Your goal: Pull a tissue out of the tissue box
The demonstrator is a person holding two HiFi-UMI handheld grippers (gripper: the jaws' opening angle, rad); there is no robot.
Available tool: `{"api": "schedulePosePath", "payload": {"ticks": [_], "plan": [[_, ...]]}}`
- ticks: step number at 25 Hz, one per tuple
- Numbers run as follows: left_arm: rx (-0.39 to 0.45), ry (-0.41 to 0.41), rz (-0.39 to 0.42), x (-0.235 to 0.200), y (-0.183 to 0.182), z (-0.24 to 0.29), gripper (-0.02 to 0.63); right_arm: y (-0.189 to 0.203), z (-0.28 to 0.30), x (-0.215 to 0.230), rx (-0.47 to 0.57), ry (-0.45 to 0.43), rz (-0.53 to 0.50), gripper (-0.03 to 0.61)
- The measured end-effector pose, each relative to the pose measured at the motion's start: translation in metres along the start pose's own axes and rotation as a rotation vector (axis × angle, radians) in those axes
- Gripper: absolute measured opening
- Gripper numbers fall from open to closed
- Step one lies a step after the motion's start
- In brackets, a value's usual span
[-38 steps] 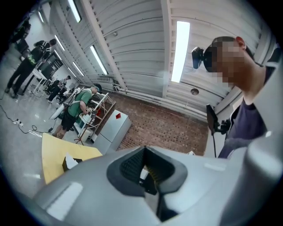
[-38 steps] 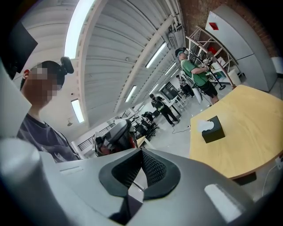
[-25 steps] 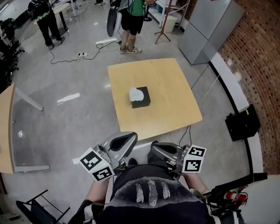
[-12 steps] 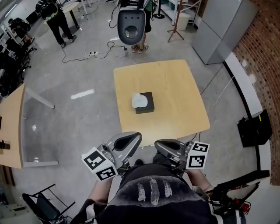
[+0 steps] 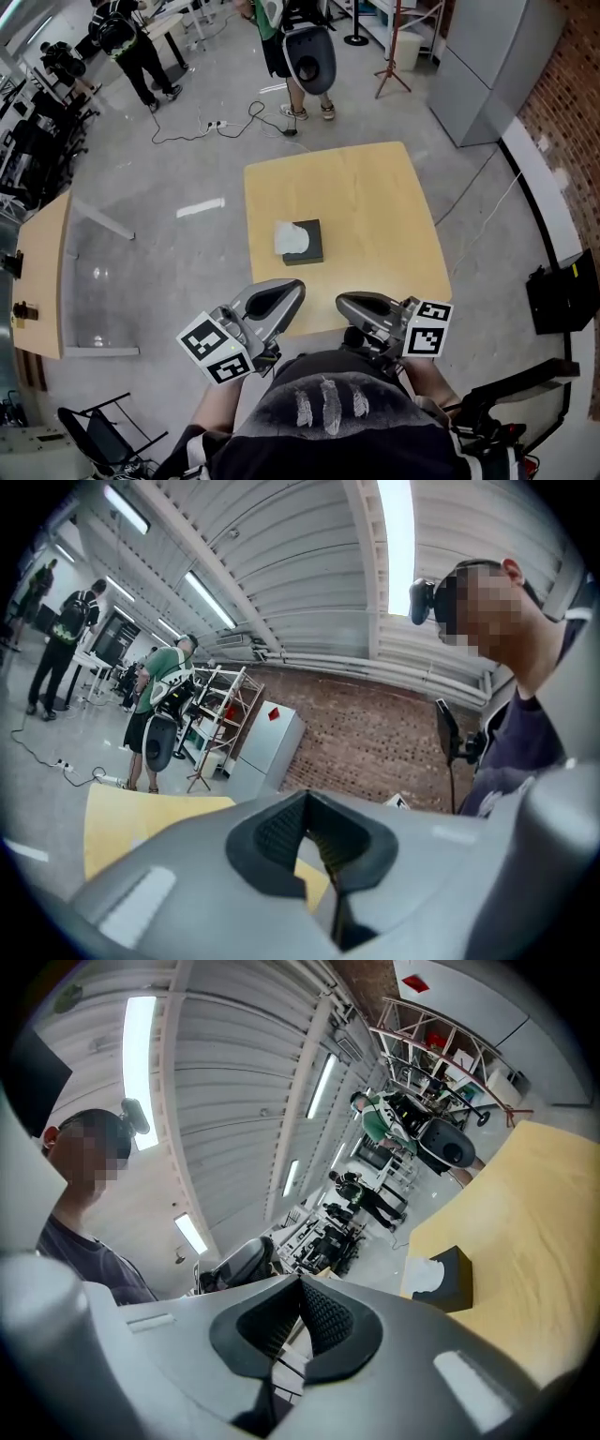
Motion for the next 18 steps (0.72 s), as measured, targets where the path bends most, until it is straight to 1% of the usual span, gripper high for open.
{"api": "schedulePosePath", "payload": {"ticks": [3,7,11,13,15,18], "plan": [[0.000,-0.044,0.014,0.001,-0.008,0.020,0.002,-0.018,-0.007,0.010,-0.029,-0.033,0.001,-0.003],[-0.019,-0.126,0.020,0.006,-0.010,0.038,0.002,-0.029,-0.020,0.026,-0.105,-0.068,0.006,-0.003],[-0.019,-0.190,0.047,0.001,-0.018,0.056,0.002,-0.043,-0.025,0.048,-0.163,-0.094,0.019,-0.003],[-0.028,-0.233,0.053,-0.004,-0.018,0.056,0.002,-0.045,-0.020,0.053,-0.201,-0.114,0.028,-0.003],[-0.042,-0.280,0.042,-0.011,-0.013,0.049,0.002,-0.044,-0.012,0.057,-0.235,-0.127,0.027,-0.003],[-0.050,-0.328,0.023,-0.024,-0.007,0.042,0.002,-0.045,-0.005,0.065,-0.264,-0.125,0.027,-0.003]]}}
Point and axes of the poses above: the fingertips, and each gripper's own axes: z forward along the fingers, x to its right, y out of its underside, the point moved 5 cm from there along -z, backward along the fingers, and after that the axes turned 10 degrees about z, right-handed, at the moved point
